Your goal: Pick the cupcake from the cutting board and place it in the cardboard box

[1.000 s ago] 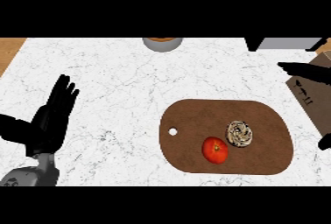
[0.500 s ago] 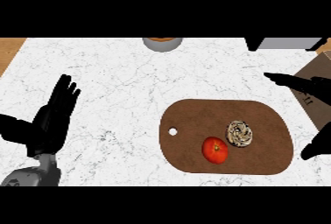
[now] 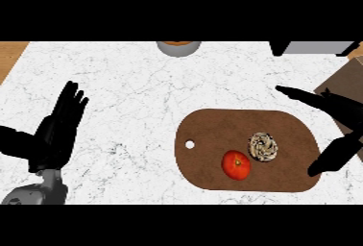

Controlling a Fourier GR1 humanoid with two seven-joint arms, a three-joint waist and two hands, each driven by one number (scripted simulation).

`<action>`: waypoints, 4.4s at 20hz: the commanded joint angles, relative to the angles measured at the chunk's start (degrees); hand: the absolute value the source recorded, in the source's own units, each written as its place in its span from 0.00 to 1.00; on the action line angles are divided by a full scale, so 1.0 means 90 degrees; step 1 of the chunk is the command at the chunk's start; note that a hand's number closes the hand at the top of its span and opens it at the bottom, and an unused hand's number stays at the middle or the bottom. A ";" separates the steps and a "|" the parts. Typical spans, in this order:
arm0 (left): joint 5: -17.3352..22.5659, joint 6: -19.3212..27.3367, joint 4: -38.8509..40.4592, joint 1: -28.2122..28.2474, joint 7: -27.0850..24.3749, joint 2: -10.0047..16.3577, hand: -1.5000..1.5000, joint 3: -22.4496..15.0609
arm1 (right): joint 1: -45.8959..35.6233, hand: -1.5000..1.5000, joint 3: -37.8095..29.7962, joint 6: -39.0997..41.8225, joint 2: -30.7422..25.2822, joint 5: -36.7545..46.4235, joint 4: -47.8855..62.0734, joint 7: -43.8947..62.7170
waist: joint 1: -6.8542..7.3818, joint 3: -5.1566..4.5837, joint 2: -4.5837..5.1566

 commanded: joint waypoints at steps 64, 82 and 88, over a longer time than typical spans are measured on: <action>-0.0401 -0.0737 0.0043 -0.0157 0.0188 -0.0410 0.50 0.0790 | 0.0853 1.00 0.0690 -0.1771 0.1718 0.4424 0.0173 -0.2268 | -0.0022 0.0000 -0.0004; -0.0349 -0.0848 -0.0204 0.0127 0.0148 -0.0367 0.50 0.0824 | 0.1977 1.00 0.3665 -0.1389 0.2940 0.7446 -0.4609 0.1240 | -0.0008 -0.0005 -0.0024; -0.0638 -0.0485 0.0166 -0.0264 0.0154 -0.0730 0.50 0.0546 | 0.1801 1.00 0.2340 -0.2009 0.3413 0.7224 -0.5394 0.1717 | -0.0066 0.0000 0.0000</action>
